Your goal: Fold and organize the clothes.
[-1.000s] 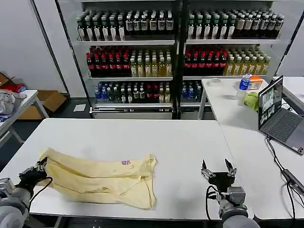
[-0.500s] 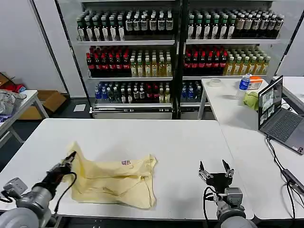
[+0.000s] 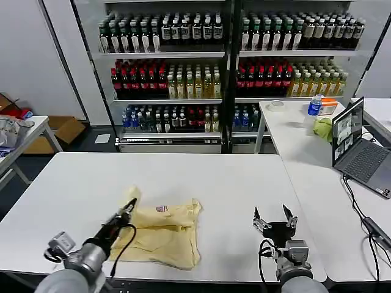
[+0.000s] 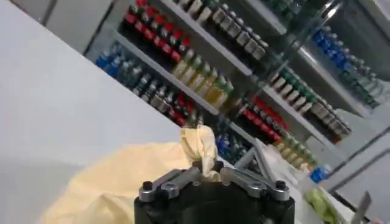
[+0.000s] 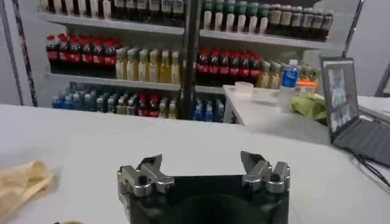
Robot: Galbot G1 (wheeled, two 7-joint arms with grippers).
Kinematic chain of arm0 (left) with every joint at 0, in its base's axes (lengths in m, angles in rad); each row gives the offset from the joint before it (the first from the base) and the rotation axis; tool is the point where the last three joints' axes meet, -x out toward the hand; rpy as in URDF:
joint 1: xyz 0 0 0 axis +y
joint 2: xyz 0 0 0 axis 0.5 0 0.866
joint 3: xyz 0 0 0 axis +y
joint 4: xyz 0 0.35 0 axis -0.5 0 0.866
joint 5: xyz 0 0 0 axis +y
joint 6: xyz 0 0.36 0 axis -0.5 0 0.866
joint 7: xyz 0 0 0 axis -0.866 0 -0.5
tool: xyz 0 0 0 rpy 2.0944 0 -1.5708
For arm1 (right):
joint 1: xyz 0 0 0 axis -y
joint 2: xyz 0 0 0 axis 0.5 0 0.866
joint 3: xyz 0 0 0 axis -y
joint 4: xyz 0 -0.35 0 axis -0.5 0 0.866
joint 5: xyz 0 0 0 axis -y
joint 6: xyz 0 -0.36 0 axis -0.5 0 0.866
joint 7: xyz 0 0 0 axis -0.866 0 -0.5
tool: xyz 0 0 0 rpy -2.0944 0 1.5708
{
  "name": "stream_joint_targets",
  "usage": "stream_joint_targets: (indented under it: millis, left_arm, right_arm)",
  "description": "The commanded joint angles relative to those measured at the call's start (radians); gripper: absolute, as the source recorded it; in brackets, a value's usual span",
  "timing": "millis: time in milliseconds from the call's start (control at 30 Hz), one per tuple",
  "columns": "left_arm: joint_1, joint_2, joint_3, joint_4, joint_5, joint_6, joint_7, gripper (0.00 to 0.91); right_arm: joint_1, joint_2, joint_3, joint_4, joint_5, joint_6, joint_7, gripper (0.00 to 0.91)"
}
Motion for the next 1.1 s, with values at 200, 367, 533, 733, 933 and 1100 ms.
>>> stream_joint_targets:
  millis: [200,367,533,733,933,1100]
  left_arm:
    - [-0.132,-0.085,0.301,0.116,0.172,-0.016,-0.017,0.01]
    - [-0.147,-0.089,0.342,0.165,0.252,-0.03,-0.018,0.01]
    - [-0.149,-0.099,0.371,0.177,0.271,-0.033,-0.017,0.262]
    - [-0.171,-0.108,0.372,0.198,0.309,-0.054,0.001,0.907]
    - [-0.136,-0.087,0.338,0.133,0.256,-0.076,0.037,0.907]
    - [-0.06,-0.046,0.255,0.012,0.198,-0.07,0.062,0.907]
  right_arm:
    - [0.012,-0.002,-0.01,-0.008,0.003,0.002,-0.002,0.907]
    - [0.01,-0.006,-0.009,-0.005,0.003,0.004,-0.003,0.907]
    - [0.004,-0.015,-0.004,0.004,0.005,0.004,-0.003,0.907]
    - [-0.003,-0.02,-0.001,0.01,0.005,0.006,-0.003,0.907]
    - [-0.002,-0.016,-0.009,0.01,0.002,0.006,-0.003,0.907]
    - [-0.003,-0.005,-0.014,0.01,-0.005,0.006,-0.003,0.907]
